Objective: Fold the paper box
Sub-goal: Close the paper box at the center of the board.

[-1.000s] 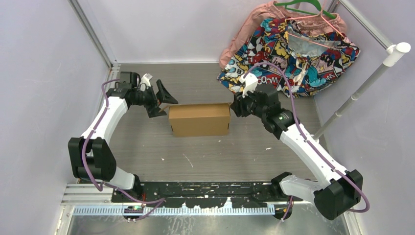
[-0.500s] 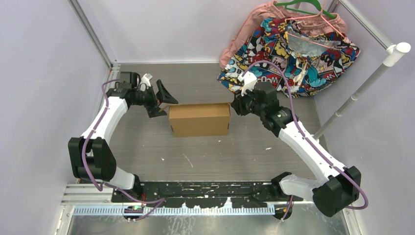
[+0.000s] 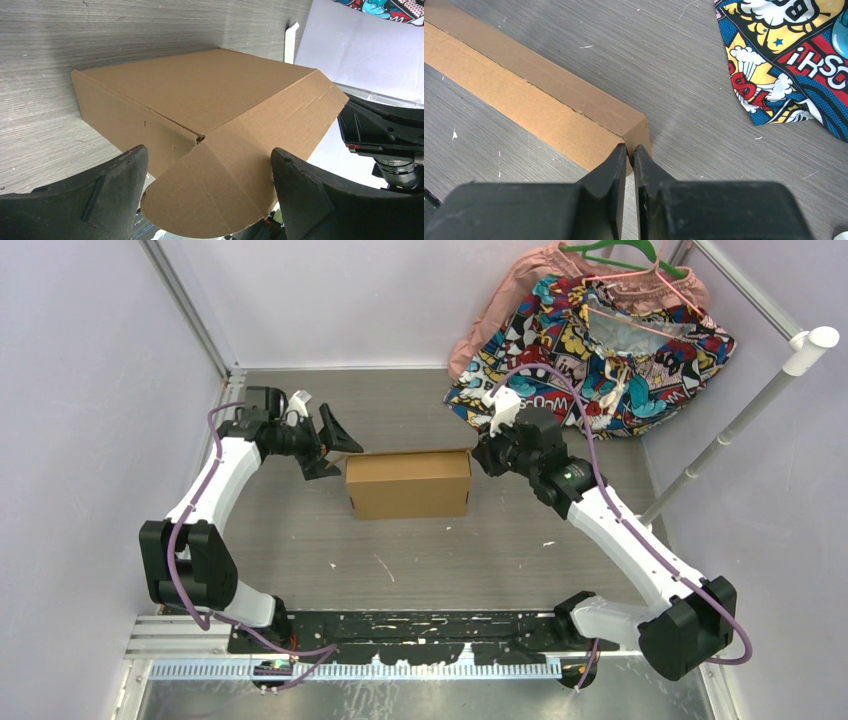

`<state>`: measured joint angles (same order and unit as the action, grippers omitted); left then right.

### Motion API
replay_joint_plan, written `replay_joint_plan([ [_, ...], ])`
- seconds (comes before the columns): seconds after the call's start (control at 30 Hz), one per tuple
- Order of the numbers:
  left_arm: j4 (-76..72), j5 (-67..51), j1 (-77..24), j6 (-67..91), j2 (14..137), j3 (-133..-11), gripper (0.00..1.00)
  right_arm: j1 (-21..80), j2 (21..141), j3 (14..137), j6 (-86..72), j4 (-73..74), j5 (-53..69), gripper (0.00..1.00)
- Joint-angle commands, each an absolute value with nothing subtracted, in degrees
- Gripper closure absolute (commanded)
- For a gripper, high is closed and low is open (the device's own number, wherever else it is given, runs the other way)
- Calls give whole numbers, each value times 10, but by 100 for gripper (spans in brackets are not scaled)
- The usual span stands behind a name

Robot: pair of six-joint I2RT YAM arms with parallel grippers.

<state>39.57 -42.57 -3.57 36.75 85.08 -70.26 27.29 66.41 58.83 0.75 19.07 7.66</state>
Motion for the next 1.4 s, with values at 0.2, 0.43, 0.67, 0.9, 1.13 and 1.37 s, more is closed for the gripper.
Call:
replay_joint_plan([
  [0.2, 428, -397, -24, 341, 835, -731, 23, 278, 661, 620, 15, 186, 60, 84],
  [0.43, 436, -391, -21, 338, 827, -735, 27, 278, 662, 623, 14, 188, 59, 89],
  [0.67, 444, -389, -21, 337, 821, -742, 27, 278, 663, 628, 13, 192, 56, 98],
  [0.9, 452, -358, -20, 332, 797, -749, 36, 280, 664, 627, 11, 194, 55, 98],
  [1.13, 475, -310, -19, 311, 768, -766, 47, 281, 664, 628, 10, 195, 54, 98],
  [1.37, 479, -317, -19, 289, 754, -772, 43, 281, 668, 629, 9, 196, 54, 98],
])
